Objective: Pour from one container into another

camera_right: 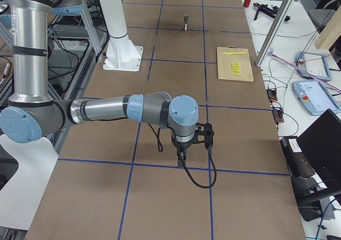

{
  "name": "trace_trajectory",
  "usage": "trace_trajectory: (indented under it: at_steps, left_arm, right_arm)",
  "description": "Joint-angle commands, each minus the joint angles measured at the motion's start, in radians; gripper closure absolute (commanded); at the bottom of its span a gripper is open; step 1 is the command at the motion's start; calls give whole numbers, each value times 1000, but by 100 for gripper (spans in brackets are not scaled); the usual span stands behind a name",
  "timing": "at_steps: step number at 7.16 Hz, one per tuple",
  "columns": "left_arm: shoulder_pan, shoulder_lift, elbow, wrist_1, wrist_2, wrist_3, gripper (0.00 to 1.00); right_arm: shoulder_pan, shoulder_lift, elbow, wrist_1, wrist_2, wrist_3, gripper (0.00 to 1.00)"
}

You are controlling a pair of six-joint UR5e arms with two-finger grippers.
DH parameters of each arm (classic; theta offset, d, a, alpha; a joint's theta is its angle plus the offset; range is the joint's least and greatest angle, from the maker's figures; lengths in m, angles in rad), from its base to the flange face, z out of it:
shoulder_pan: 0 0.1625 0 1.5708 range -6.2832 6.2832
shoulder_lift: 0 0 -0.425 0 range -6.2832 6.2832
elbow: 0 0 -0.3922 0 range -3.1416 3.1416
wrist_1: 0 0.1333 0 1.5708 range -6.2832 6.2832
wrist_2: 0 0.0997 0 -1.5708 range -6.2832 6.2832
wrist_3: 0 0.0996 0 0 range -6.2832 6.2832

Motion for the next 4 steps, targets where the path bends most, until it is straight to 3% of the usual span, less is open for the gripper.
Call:
trace_trajectory:
  at_steps: [1, 2, 3, 4]
  left_arm:
    - [0, 9, -2, 1, 73, -2, 0]
    - [0, 9, -2, 0, 73, -2, 0]
    - [1, 8, -4, 0, 73, -2, 0]
    - [1, 6, -4, 1, 73, -2, 0]
  right_arm:
    - [0, 7, -4, 1, -9, 15, 0]
    - [0, 7, -17, 19, -8, 23, 0]
    - [-11, 10, -81, 134, -6, 82, 0]
    - [-41, 13, -179, 345, -6, 210, 0]
